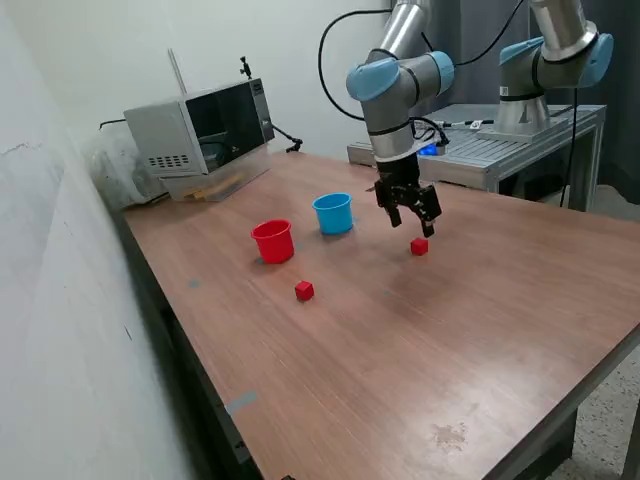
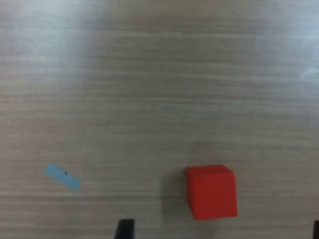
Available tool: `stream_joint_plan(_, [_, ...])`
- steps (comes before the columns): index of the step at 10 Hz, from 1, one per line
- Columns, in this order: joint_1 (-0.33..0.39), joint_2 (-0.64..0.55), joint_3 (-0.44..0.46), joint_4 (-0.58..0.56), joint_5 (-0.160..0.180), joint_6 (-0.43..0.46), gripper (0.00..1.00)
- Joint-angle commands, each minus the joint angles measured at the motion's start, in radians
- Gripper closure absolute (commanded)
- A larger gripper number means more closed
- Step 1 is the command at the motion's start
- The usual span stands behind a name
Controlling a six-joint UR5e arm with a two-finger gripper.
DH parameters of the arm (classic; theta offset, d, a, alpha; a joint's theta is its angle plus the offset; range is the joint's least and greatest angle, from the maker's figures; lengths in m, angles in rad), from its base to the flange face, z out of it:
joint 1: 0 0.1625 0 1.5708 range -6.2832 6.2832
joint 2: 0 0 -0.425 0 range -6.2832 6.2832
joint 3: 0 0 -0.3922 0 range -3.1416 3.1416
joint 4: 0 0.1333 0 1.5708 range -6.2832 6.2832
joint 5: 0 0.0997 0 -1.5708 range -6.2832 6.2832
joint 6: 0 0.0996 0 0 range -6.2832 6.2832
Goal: Place red objects in the red bin, and blue objects in the blue bin.
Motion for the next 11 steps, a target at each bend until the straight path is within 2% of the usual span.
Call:
stream_joint_plan(1, [0.000,0.023,0.001,-0.010,-0.005,0.000,0.00])
stream_joint_plan(6, [0.002,0.049,-0.001,-0.015,-0.007,0.000,0.00])
stream_joint_plan(7, [0.002,0.053,-0.001,-0.014,-0.010,0.000,1.00])
stream_joint_plan(8, [0.002,0.053,-0.001,-0.014,-0.036,0.002,1.00])
stream_joint_plan(11, [0.005,0.053,-0.004,-0.010,-0.045,0.005,1.00])
